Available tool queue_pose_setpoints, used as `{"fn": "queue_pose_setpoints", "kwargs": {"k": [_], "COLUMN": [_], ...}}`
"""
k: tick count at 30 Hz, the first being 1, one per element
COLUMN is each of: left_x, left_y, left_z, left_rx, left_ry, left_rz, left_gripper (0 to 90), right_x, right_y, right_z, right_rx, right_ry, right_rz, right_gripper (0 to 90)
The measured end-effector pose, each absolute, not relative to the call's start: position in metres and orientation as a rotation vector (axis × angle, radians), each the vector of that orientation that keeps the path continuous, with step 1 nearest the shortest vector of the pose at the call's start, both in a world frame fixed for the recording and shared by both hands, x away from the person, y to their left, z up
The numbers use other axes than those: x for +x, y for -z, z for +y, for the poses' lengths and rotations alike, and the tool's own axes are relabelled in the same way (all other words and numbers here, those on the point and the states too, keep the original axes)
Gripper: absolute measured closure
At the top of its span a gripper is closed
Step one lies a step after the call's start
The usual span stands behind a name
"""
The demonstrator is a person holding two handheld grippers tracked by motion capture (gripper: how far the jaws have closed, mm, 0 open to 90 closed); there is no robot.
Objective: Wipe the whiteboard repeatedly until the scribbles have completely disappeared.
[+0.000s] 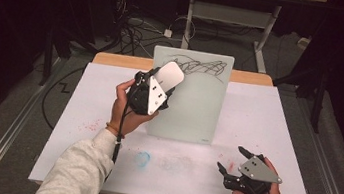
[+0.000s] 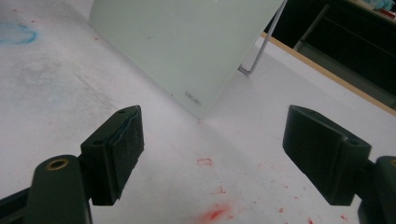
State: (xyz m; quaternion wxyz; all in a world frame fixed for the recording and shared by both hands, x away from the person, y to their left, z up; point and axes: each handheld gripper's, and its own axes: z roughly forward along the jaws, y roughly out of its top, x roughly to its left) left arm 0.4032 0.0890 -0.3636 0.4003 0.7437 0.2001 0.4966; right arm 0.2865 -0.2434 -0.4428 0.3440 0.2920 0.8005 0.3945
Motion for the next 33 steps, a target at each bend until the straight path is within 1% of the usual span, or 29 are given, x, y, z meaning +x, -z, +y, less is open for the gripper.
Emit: {"fn": "queue_pose_setpoints", "kwargs": {"k": [4, 6, 9, 12, 13, 16, 17, 19, 26, 30, 33], "left_x": [0.405, 0.41, 0.415, 0.416, 0.415, 0.413, 0.411, 0.408, 0.395, 0.395, 0.398], "left_y": [0.358, 0.347, 0.336, 0.331, 0.332, 0.338, 0.347, 0.352, 0.383, 0.38, 0.374], "left_z": [0.095, 0.102, 0.103, 0.1, 0.094, 0.089, 0.085, 0.083, 0.077, 0.078, 0.081], "left_rx": [1.863, 1.833, 1.821, 1.819, 1.833, 1.84, 1.838, 1.847, 1.9, 1.919, 1.907], "left_ry": [-1.255, -1.249, -1.225, -1.236, -1.278, -1.296, -1.321, -1.339, -1.316, -1.296, -1.316], "left_rz": [0.532, 0.561, 0.576, 0.581, 0.578, 0.561, 0.55, 0.539, 0.505, 0.498, 0.51], "left_gripper": [29.2, 29.2, 29.2, 29.2, 29.2, 29.2, 29.2, 29.2, 29.2, 29.2, 29.1], "right_x": [0.286, 0.286, 0.287, 0.286, 0.286, 0.286, 0.286, 0.286, 0.285, 0.286, 0.286], "right_y": [0.442, 0.442, 0.443, 0.443, 0.443, 0.443, 0.443, 0.443, 0.443, 0.444, 0.444], "right_z": [-0.244, -0.244, -0.243, -0.242, -0.241, -0.242, -0.242, -0.242, -0.241, -0.24, -0.24], "right_rx": [0.757, 0.754, 0.757, 0.74, 0.738, 0.74, 0.743, 0.744, 0.741, 0.746, 0.743], "right_ry": [-1.024, -1.025, -1.023, -1.019, -1.021, -1.019, -1.021, -1.021, -1.018, -1.01, -1.008], "right_rz": [2.076, 2.076, 2.089, 2.102, 2.104, 2.105, 2.105, 2.104, 2.106, 2.112, 2.111], "right_gripper": [21.2, 21.2, 21.4, 21.5, 21.5, 21.5, 21.5, 21.5, 21.4, 21.4, 21.4]}}
